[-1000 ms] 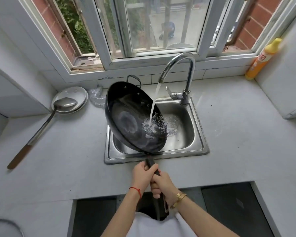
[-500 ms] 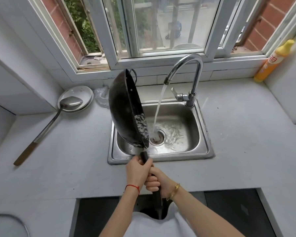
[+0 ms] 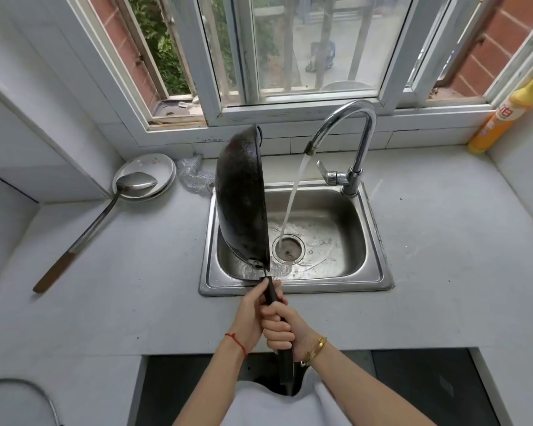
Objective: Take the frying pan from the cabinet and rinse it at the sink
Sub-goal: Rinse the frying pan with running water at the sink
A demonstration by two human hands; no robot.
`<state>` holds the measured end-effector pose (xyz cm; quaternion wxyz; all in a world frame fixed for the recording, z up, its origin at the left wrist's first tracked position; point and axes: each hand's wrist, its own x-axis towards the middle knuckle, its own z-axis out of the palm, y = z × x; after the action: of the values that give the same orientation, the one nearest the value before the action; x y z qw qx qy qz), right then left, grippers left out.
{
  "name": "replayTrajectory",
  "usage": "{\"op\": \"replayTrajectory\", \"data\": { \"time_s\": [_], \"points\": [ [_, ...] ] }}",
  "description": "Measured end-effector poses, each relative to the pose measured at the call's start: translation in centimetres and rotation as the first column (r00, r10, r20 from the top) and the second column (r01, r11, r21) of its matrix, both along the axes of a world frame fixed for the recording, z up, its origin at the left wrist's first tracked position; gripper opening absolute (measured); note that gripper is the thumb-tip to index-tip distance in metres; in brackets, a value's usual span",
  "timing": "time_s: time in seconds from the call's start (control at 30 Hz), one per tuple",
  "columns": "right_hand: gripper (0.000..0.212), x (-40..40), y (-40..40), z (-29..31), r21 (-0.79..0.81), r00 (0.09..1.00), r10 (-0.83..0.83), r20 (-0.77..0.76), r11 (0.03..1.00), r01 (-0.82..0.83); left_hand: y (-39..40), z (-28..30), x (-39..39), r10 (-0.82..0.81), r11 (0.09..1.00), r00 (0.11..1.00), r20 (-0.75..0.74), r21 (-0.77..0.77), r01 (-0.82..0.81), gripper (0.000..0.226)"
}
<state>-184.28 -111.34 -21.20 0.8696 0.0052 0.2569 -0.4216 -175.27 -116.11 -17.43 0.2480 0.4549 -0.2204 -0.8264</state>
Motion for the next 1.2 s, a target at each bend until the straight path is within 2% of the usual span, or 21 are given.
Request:
{"op": "replayTrajectory", "data": {
  "time_s": [0.07, 0.2, 0.3, 0.37, 0.43, 0.53, 0.6, 0.67, 0.7, 0.73, 0.9, 1.2],
  "points": [
    [0.050, 0.0, 0.3, -0.1, -0.035, 1.000, 0.017, 0.025, 0.999, -0.016, 0.0, -0.4, 0.1, 0.012, 1.000, 0.999, -0.047, 0.002, -0.012, 0.029],
    [0.049, -0.3, 0.6, -0.3, -0.048, 0.999, 0.033, -0.005, 0.998, -0.033, 0.2, -1.4, -0.3, 0.041, 0.998, 0.999, 0.025, -0.052, -0.039, 0.023],
    [0.040, -0.7, 0.7, -0.1, 0.026, 0.987, 0.036, -0.156, 0.999, -0.032, 0.4, -1.9, -0.6, 0.029, 0.997, 0.996, 0.079, -0.074, -0.023, 0.020],
    [0.044, -0.9, 1.0, 0.4, 0.079, 0.940, 0.071, -0.335, 0.996, -0.047, 0.6, -2.1, -0.8, 0.005, 0.995, 0.992, 0.124, -0.102, 0.008, 0.019],
    [0.043, -1.1, 1.2, 1.2, 0.127, 0.847, 0.113, -0.520, 0.990, -0.055, 0.9, -2.3, -1.0, -0.009, 0.992, 0.990, 0.144, -0.126, 0.027, 0.018],
    [0.030, -0.9, 1.6, 1.9, 0.129, 0.687, 0.088, -0.722, 0.992, 0.007, 1.0, -2.7, -1.2, -0.016, 0.989, 0.988, 0.152, -0.146, 0.039, 0.016],
    [0.029, -0.2, 2.0, 1.7, 0.105, 0.512, 0.039, -0.858, 0.989, 0.100, 1.0, -2.8, -1.6, -0.011, 0.987, 0.987, 0.163, -0.155, 0.037, 0.014],
    [0.033, 0.5, 2.3, 1.3, 0.049, 0.277, 0.000, -0.961, 0.984, 0.171, 1.1, -2.7, -2.0, -0.011, 0.986, 0.985, 0.171, -0.163, 0.040, 0.014],
    [0.034, 0.7, 2.3, 1.1, 0.022, 0.199, -0.018, -0.980, 0.981, 0.195, 1.2, -2.7, -2.2, -0.013, 0.984, 0.984, 0.178, -0.171, 0.044, 0.013],
    [0.034, 0.8, 2.4, 1.0, -0.002, 0.170, -0.039, -0.985, 0.977, 0.215, 1.3, -2.7, -2.4, -0.015, 0.982, 0.982, 0.188, -0.180, 0.050, 0.012],
    [0.034, 0.4, 2.9, 0.5, 0.006, 0.186, -0.032, -0.982, 0.980, 0.197, 1.8, -3.6, -2.5, -0.041, 0.975, 0.967, 0.250, -0.203, 0.094, 0.014],
    [0.026, 0.1, 2.4, 0.7, 0.100, 0.369, 0.048, -0.928, 0.987, 0.123, 1.6, -3.4, -2.1, -0.017, 0.955, 0.942, 0.334, -0.274, 0.114, 0.012]
  ]
}}
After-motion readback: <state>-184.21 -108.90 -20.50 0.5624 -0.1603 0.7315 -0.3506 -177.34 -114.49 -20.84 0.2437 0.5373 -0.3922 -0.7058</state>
